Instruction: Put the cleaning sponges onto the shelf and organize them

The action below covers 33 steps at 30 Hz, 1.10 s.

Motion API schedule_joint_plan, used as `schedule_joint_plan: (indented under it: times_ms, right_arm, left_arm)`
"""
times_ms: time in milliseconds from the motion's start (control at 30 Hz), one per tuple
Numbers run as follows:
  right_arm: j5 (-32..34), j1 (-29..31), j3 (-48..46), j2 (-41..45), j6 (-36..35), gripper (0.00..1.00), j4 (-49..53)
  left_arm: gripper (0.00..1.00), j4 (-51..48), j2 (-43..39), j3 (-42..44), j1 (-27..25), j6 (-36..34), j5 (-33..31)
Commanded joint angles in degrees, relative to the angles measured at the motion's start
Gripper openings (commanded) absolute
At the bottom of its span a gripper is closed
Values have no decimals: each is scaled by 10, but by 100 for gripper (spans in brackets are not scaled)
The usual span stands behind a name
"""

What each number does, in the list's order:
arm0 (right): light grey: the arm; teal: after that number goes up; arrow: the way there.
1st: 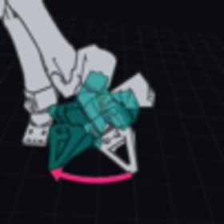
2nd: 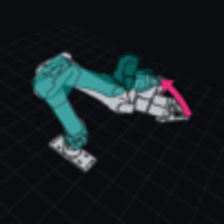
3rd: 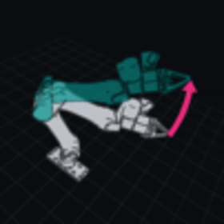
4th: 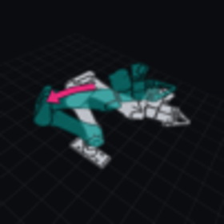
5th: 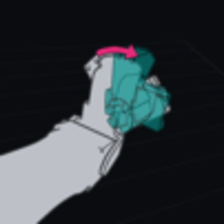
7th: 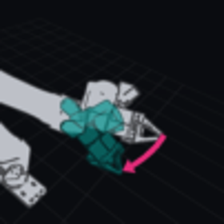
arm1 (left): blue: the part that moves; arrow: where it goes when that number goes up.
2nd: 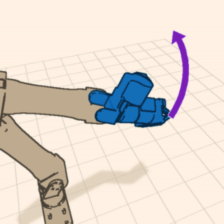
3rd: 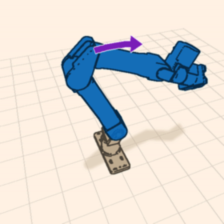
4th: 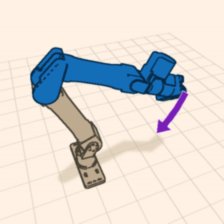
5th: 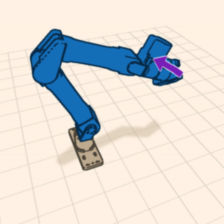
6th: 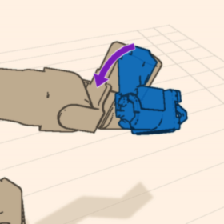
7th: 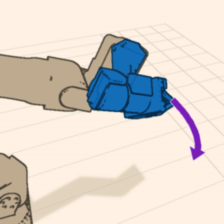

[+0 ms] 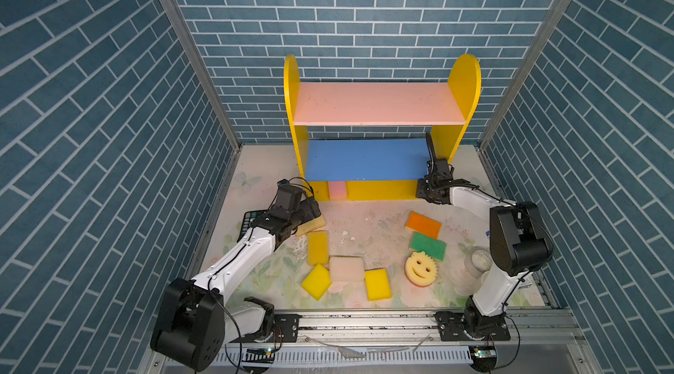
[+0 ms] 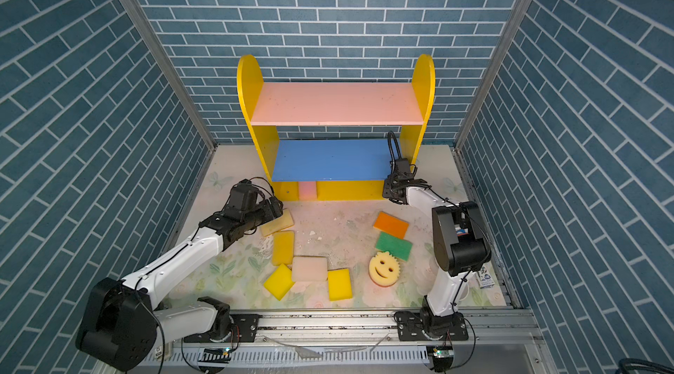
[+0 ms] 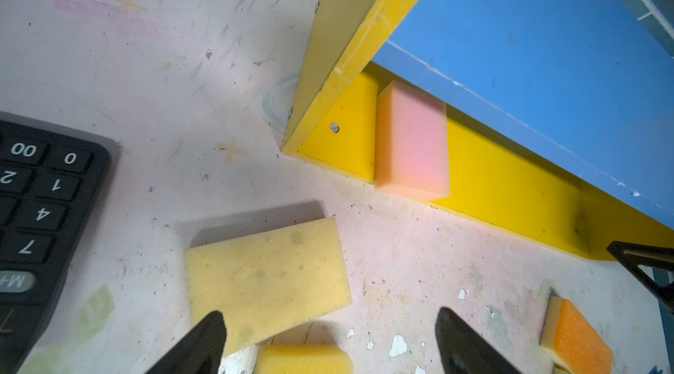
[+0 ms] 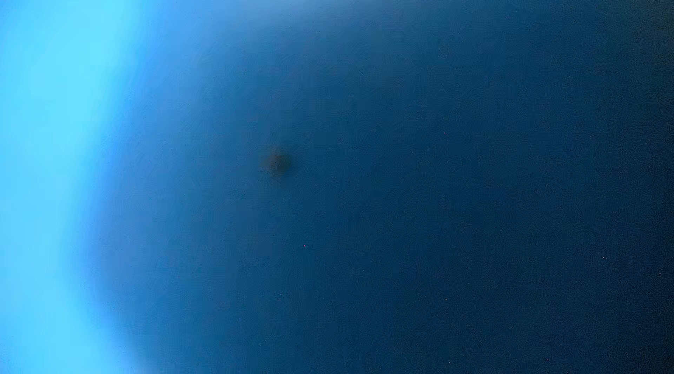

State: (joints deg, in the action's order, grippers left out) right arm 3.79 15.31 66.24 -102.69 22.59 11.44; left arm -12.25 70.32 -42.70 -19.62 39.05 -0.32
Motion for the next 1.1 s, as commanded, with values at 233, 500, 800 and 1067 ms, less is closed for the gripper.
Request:
schedule_joint_plan:
  times_ms: [233, 500, 800, 1067]
  right_arm:
    - [-72, 34, -85, 51, 45, 44, -157]
    - [57, 208, -169, 91, 106, 43, -269]
    - [94, 333, -163, -13, 263, 39, -494]
    - [72, 350, -122, -126, 324, 37, -587]
  left_arm:
    - [89, 14, 5, -9, 4, -15, 39]
    - [87, 28, -59, 75, 4, 4, 68]
    - [89, -41, -147, 118, 5, 1, 42]
    - [89, -10, -134, 124, 10, -4, 65]
